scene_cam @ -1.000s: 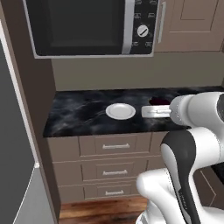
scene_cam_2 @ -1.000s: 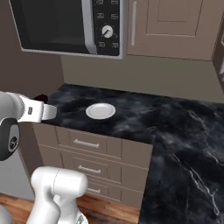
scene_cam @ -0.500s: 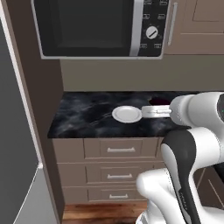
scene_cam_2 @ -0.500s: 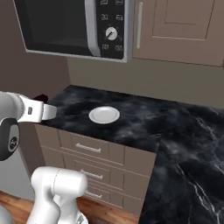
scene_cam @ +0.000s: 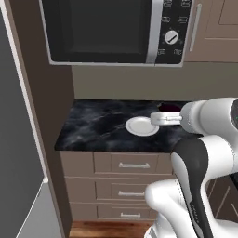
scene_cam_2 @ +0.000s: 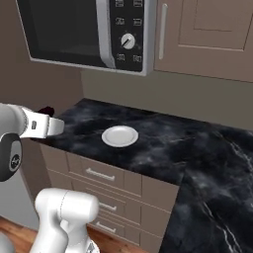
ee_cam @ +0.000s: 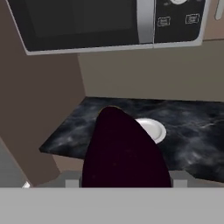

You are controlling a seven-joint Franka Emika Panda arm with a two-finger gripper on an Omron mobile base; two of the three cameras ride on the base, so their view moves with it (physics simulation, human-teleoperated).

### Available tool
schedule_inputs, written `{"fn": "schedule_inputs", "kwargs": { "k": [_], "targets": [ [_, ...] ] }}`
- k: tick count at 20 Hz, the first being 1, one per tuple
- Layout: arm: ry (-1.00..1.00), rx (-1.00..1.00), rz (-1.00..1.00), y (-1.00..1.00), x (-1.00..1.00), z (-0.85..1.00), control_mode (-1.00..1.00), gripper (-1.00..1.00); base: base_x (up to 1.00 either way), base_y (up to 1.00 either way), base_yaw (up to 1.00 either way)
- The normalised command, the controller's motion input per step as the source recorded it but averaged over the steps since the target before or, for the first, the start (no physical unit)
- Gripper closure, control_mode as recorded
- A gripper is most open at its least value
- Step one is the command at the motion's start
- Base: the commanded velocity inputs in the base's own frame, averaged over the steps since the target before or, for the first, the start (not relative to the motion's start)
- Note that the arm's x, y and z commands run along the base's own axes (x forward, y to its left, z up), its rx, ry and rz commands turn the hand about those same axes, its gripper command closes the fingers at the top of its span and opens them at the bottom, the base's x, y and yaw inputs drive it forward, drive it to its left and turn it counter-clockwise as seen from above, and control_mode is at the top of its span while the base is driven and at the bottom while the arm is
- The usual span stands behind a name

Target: Pick eggplant from the fridge and place it on the plate on the counter.

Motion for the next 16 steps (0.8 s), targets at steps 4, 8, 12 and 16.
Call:
{"fn": "schedule_inputs", "kwargs": {
  "k": [4, 8, 12, 16],
  "targets": [
    [0.00, 0.00, 0.00, 0.00, 0.00, 0.00, 1.00, 1.00, 0.35, -0.17, 0.14],
    [0.00, 0.00, 0.00, 0.00, 0.00, 0.00, 1.00, 1.00, 0.35, -0.15, 0.13],
    [0.00, 0.00, 0.00, 0.00, 0.00, 0.00, 1.00, 1.00, 0.36, -0.17, 0.13],
    [0.00, 0.00, 0.00, 0.00, 0.00, 0.00, 1.00, 1.00, 0.44, -0.21, 0.12]
  ]
}}
